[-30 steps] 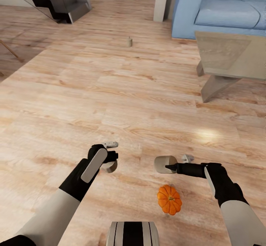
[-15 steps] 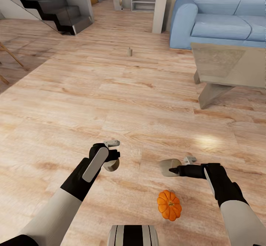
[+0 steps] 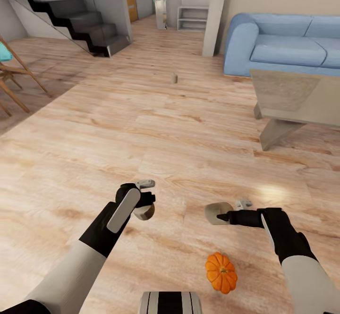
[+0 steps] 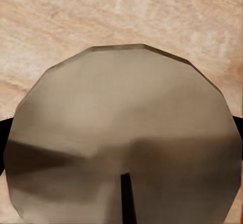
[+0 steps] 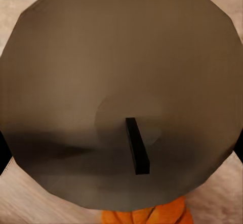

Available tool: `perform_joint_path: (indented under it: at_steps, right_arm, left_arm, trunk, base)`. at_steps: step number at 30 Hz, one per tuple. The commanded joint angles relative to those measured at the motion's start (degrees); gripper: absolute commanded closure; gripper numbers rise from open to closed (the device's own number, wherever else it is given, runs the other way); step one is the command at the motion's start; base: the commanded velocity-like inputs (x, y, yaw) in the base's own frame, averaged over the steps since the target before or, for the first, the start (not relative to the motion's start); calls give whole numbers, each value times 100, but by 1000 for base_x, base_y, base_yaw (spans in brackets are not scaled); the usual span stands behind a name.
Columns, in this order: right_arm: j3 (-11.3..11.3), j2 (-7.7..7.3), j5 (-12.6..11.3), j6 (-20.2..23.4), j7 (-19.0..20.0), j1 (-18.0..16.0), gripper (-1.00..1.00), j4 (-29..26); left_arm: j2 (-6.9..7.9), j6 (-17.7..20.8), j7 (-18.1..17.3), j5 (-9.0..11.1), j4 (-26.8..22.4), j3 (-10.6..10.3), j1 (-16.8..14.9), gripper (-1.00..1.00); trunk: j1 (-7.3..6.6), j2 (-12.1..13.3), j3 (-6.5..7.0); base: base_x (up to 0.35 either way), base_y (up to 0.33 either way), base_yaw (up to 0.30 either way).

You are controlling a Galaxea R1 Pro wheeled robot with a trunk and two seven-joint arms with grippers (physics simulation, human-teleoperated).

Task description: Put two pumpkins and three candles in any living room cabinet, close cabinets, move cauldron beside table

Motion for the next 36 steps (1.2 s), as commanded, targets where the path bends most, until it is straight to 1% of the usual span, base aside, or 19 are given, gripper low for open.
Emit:
perform_joint_path:
  at_steps: [1, 3, 4, 6, 9, 10, 13, 16, 18, 19, 20, 23, 26, 27, 29, 30, 32, 35, 36]
  right_arm:
    - [2, 3, 0, 2, -5, 0, 100, 4]
    - [6, 5, 0, 2, -9, 0, 100, 16]
    - [7, 9, 0, 2, -11, 0, 100, 28]
    - [8, 14, -2, 3, -12, 0, 100, 37]
    - [9, 16, -27, 3, -12, 0, 100, 46]
    - [9, 16, -51, 3, -10, 0, 100, 49]
    - [9, 16, -73, 3, -6, 1, 100, 50]
    - [12, 20, -34, 3, -12, 3, 100, 50]
    - [15, 56, -14, 3, -14, 1, 100, 50]
    - [13, 115, -13, -2, -37, 4, 100, 59]
    - [11, 179, -15, -11, -112, 4, 100, 110]
    - [18, 283, -9, -36, -453, 8, 100, 385]
    - [21, 481, -9, -249, -1074, 8, 100, 635]
    - [21, 555, -12, -376, -1359, 8, 100, 676]
    - [25, 646, -21, -499, -1784, 9, 100, 706]
    - [25, 682, -23, -518, -1909, 7, 100, 710]
    - [26, 754, -23, -528, -2098, 6, 100, 710]
    - [33, 777, -26, -508, -2156, 6, 100, 706]
    - [34, 782, -26, -504, -2160, 6, 100, 704]
  left_arm:
    - [-3, 10, 4, 55, 4, 0, 0, 100]
    - [-8, 9, 9, 256, 12, -3, 0, 100]
    - [-9, 9, 11, 413, 18, -10, 0, 100]
    - [-7, 9, 15, 561, 29, -21, 1, 100]
    - [-11, 9, 14, 623, 100, -26, 1, 100]
    - [-21, 9, 13, 631, 235, -26, 1, 100]
    - [-83, 6, 16, 634, 368, -26, 0, 100]
    - [-104, 1, 20, 635, 380, -26, 0, 100]
    - [-107, 1, 21, 635, 382, -26, 0, 100]
    - [-108, 1, 21, 635, 387, -26, 0, 100]
    - [-105, 0, 22, 635, 395, -25, 0, 100]
    - [-94, 0, 22, 635, 399, -20, 0, 100]
    - [-73, 3, 29, 627, 404, -18, 0, 100]
    - [-61, 1, 29, 623, 406, -18, 0, 100]
    - [-47, 1, 30, 619, 411, -16, 0, 100]
    - [-44, 1, 30, 617, 414, -17, 0, 100]
    - [-48, 0, 30, 612, 533, -17, 0, 100]
    - [-82, -6, 30, 603, 866, -25, 0, 100]
    - [-85, -7, 30, 599, 900, -25, 0, 100]
  trunk:
    - [-2, 2, 23]
    - [-7, 4, 67]
    - [-10, 6, 89]
    - [-15, 8, 134]
    - [-23, 12, 200]
    - [-25, 14, 222]
    - [-33, 18, 289]
    - [-41, 22, 355]
    - [-46, 24, 399]
    - [-49, 26, 422]
    - [-51, 27, 444]
    - [-59, 31, 510]
    - [-67, 35, 577]
    - [-69, 36, 599]
    - [-74, 39, 643]
    - [-77, 40, 665]
    - [-82, 43, 710]
    - [-90, 47, 776]
    - [-92, 48, 798]
  base:
    - [0, 0, 283]
    - [0, 0, 285]
    - [0, 0, 286]
    - [0, 0, 287]
    - [-12, 0, 287]
    - [-229, 0, 287]
    - [-269, 0, 287]
    - [-85, 0, 288]
    - [-14, 0, 289]
    - [-6, 0, 289]
    - [-3, 0, 289]
    - [-1, 0, 289]
    - [0, 0, 288]
    - [0, 0, 288]
    - [0, 0, 288]
    - [0, 0, 288]
    - [0, 0, 288]
    - [0, 0, 288]
    - [0, 0, 288]
